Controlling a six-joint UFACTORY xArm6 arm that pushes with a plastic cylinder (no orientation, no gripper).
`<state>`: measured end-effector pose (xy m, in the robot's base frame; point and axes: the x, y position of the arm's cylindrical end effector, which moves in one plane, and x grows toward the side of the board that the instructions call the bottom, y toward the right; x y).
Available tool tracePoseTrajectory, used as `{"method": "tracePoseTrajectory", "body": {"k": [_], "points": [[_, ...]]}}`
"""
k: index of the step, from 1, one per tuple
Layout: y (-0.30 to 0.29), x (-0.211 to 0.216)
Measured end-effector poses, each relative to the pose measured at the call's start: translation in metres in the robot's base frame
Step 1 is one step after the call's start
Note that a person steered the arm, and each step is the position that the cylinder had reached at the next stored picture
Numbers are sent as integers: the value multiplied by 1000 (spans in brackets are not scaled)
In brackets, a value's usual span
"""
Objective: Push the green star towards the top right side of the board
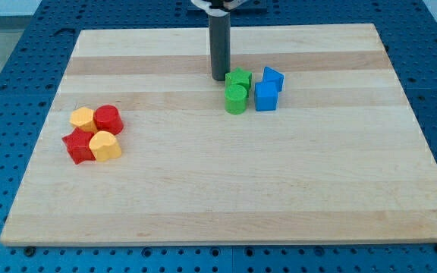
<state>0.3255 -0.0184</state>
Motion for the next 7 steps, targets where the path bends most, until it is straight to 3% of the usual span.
{"method": "tracePoseTrajectory", "body": {"k": [1, 2, 3, 5, 7], "points": [[-38, 4], [-45, 44], [-22, 58], [49, 29], [44, 23]]}}
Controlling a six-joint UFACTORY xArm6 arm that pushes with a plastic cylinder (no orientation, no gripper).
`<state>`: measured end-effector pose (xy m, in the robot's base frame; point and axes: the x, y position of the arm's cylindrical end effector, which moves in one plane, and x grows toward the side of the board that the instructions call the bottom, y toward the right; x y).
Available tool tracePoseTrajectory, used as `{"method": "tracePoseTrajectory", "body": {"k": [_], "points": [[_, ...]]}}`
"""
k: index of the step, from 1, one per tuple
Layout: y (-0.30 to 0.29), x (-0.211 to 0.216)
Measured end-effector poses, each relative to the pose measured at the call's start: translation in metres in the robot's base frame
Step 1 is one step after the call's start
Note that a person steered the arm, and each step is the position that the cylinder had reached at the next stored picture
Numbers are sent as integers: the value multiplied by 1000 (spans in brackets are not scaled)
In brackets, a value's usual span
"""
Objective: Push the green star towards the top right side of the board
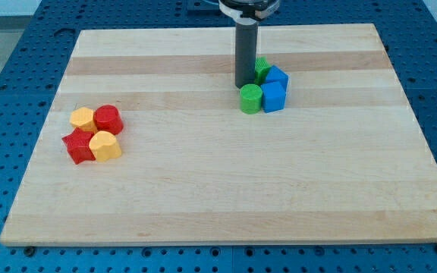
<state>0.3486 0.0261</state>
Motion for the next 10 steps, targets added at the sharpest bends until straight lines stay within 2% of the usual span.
{"method": "tracePoseTrajectory", "body": {"k": [1, 3, 5, 7, 8, 10], "points": [[10, -22], [81, -55], [47, -64], [101, -97], [133, -100], [110, -99]]}}
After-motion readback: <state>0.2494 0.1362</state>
